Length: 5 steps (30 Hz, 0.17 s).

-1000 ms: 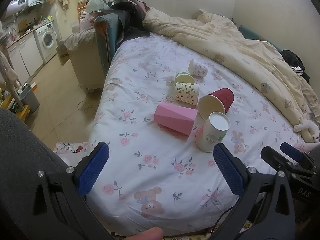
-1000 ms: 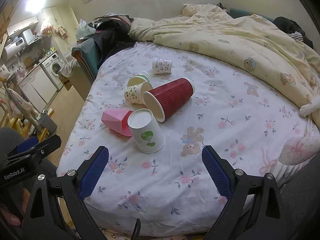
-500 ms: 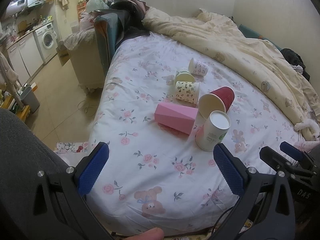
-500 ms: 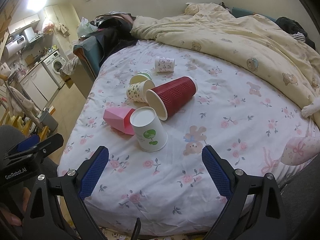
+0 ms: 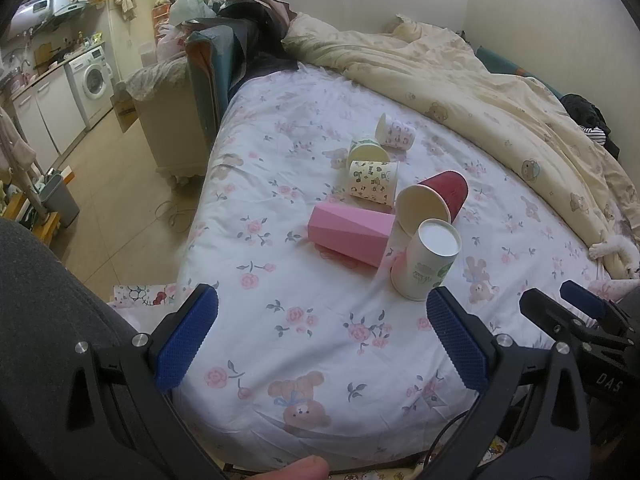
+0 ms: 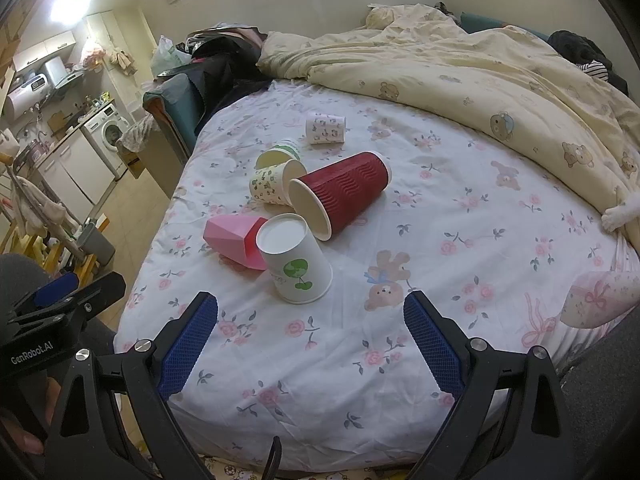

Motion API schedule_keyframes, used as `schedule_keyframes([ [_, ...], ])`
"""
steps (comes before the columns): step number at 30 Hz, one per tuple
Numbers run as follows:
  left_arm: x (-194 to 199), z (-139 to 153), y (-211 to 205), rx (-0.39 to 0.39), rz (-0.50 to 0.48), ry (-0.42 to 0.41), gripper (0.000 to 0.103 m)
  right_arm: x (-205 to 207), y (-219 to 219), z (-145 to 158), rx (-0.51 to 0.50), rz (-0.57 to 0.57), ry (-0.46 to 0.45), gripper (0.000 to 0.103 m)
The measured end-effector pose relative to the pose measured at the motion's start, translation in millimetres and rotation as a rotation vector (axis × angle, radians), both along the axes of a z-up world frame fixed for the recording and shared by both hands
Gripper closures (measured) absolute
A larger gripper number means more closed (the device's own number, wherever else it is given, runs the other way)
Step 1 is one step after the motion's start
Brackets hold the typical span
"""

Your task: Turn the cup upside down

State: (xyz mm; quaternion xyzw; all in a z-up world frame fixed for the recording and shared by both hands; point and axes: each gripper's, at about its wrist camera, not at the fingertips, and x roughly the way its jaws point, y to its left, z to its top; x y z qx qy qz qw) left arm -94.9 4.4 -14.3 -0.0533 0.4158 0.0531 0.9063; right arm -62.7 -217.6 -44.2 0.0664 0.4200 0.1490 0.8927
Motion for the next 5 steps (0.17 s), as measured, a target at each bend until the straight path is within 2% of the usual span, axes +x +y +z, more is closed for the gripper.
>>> schedule_keyframes([
  [5, -0.1, 0.8, -0.3, -0.007, 0.000, -0.012, 0.000, 0.0, -0.1, 0.0, 0.001, 0.000, 0.000, 0.006],
])
